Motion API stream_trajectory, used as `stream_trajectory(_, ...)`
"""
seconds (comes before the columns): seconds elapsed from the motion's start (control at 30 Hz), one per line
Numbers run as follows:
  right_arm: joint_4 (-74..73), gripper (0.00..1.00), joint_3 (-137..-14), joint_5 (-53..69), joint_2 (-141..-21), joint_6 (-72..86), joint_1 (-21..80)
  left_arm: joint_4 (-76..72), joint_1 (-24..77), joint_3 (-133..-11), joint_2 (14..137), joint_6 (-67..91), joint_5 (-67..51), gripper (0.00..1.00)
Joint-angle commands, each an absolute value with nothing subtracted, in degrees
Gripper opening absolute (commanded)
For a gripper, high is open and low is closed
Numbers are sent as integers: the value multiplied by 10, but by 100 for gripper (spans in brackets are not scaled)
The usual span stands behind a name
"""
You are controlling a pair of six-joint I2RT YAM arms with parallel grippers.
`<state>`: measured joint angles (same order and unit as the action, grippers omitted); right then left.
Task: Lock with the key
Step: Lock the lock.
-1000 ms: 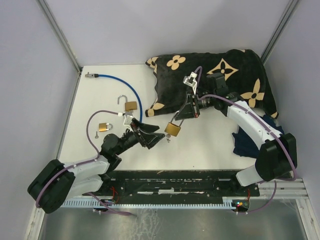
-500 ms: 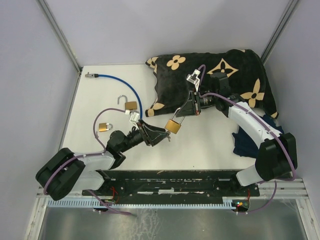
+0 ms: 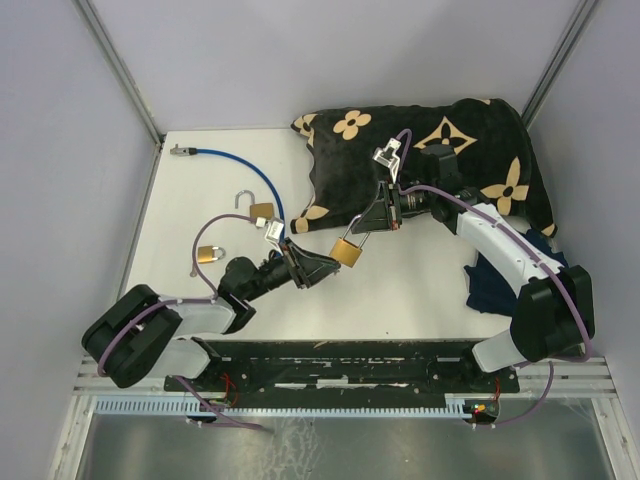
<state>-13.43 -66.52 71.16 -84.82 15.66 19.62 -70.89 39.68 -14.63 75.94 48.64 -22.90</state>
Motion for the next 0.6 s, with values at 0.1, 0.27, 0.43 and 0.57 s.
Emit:
stream_trajectory(0.1,-95,2,-673,752,-840,172,196,-752,399,-156,767,516,-249,41)
stream_trajectory(0.27,-95,1,-672,751,-843,171,196,-754,399,-154,762,517,-249,38)
stream_trajectory(0.43,-95,1,-671,749,-844,171,195,-753,399,-158,763,519,-263,35)
stream_trajectory(0.57,-96,2,-670,746,-843,168,196,-749,399,-156,766,522,-272,35)
